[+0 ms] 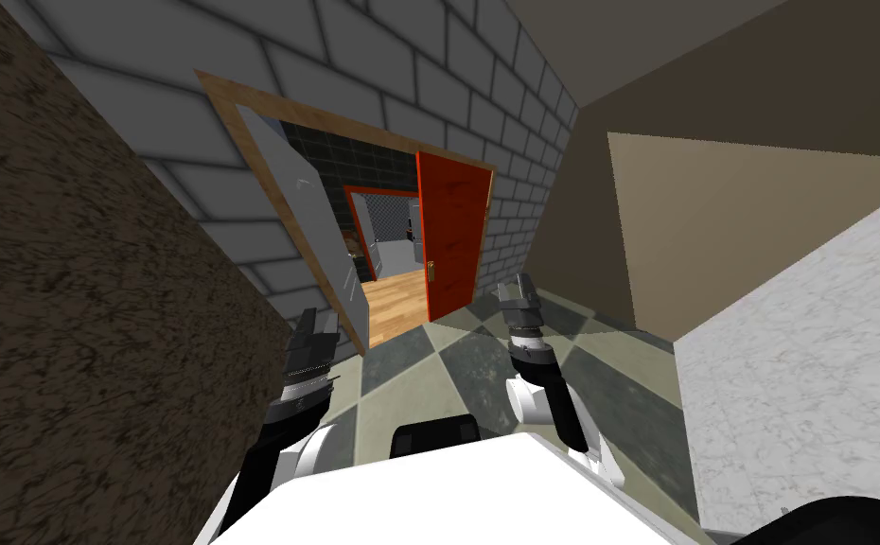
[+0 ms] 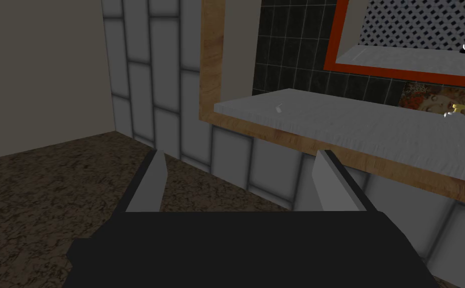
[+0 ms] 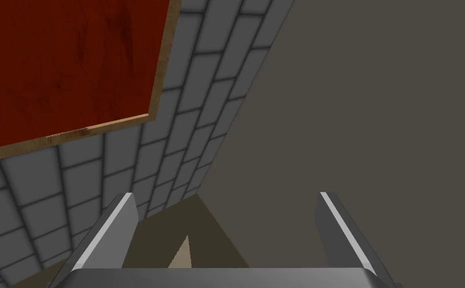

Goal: Push the door open

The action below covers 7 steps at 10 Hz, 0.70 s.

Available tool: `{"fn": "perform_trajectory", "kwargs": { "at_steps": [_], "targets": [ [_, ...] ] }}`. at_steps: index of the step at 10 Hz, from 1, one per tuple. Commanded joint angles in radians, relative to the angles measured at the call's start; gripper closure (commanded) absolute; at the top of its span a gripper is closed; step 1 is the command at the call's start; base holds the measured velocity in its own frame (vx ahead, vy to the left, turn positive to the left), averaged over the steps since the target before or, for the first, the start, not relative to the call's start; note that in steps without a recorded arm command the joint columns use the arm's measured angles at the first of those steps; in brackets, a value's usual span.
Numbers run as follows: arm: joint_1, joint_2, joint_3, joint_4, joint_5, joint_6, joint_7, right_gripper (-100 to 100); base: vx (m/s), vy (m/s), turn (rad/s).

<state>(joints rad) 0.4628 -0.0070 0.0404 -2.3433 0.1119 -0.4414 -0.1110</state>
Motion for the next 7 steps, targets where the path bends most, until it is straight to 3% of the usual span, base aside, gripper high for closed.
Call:
{"fn": "perform_trajectory", "kwargs": {
  "at_steps": [1,7],
  "targets": [
    [-0.017,-0.008,-0.005,0.035,-0.005,-0.002,0.0,-100,0.112,-0.025,0.099],
    [-0.084,-0.039,-0.027,0.171,-0.024,-0.009,-0.001,-100,0.047,-0.017,0.098]
  ]
}}
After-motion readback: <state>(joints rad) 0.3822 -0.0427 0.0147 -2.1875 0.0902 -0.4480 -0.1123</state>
